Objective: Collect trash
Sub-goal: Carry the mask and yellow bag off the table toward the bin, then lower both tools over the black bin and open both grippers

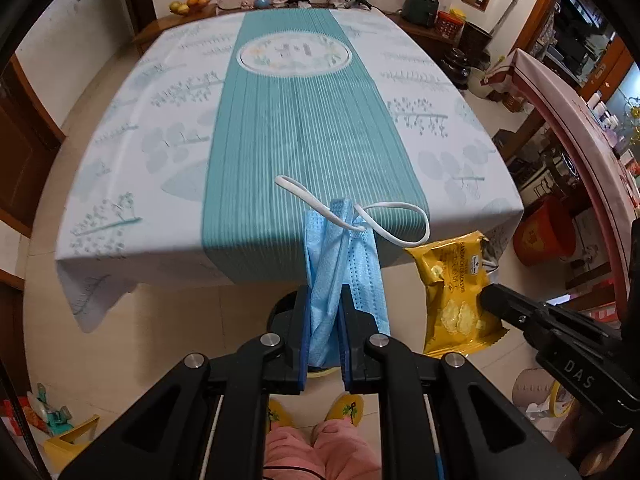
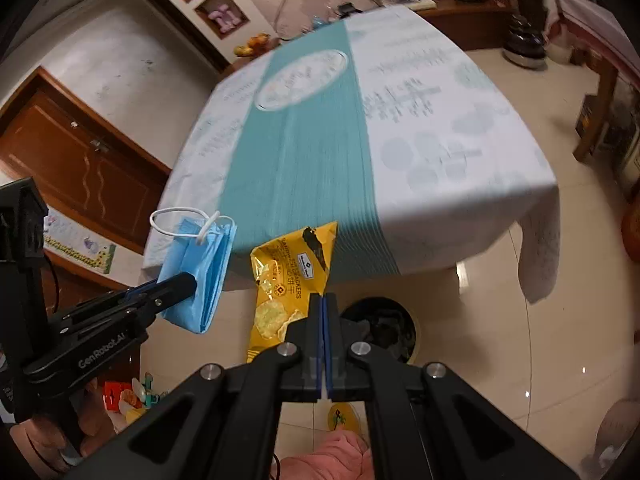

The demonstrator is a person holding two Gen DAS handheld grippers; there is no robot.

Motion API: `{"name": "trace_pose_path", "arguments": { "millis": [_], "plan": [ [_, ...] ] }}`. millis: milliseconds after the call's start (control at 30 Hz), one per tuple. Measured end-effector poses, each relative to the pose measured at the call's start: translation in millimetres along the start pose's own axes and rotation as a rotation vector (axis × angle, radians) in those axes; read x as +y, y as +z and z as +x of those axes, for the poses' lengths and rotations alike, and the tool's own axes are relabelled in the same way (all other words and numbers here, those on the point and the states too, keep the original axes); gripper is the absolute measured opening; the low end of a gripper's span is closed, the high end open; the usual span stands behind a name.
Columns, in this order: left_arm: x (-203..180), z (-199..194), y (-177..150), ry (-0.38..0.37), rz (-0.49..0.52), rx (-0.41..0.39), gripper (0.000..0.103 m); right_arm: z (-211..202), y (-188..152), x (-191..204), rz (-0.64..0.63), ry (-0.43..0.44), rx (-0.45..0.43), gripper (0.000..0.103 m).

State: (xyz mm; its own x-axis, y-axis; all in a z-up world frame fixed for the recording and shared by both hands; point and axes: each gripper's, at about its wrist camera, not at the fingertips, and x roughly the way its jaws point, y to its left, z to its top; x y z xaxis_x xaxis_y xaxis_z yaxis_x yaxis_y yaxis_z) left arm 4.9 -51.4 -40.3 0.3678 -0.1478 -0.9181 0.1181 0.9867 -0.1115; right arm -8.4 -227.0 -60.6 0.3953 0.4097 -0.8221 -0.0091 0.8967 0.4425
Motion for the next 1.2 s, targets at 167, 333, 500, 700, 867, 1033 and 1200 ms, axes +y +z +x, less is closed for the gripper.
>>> {"name": "trace_pose_path", "arguments": {
  "millis": [167, 333, 500, 700, 867, 1033, 1200],
  "plan": [
    [5, 42, -18, -0.013, 0.009, 0.021, 0.010, 32, -18, -15, 0.050, -0.035, 0.021, 0.000],
    [17, 92, -37, -0.016, -0.031, 0.055, 0.010, 78, -38, -39, 0.111, -0.041, 0.044, 0.000],
    [28, 148, -54, -0.009, -0.072, 0.085, 0.011, 135, -58, -68, 0.175, -0.055, 0.085, 0.000],
    [38, 209, -69, 0.011, -0.092, 0.111, 0.011, 199, -79, -88, 0.174, -0.090, 0.140, 0.000],
    [43, 249, -80, 0.038, -0.078, 0.122, 0.018, 247, -92, -95, 0.145, -0.093, 0.193, 0.002],
    [42, 272, -92, 0.079, -0.051, 0.125, 0.037, 282, -99, -100, 0.125, -0.083, 0.229, 0.005],
    [44, 285, -96, 0.089, -0.083, 0.146, 0.061, 305, -102, -101, 0.092, -0.109, 0.269, 0.028]
  ]
}}
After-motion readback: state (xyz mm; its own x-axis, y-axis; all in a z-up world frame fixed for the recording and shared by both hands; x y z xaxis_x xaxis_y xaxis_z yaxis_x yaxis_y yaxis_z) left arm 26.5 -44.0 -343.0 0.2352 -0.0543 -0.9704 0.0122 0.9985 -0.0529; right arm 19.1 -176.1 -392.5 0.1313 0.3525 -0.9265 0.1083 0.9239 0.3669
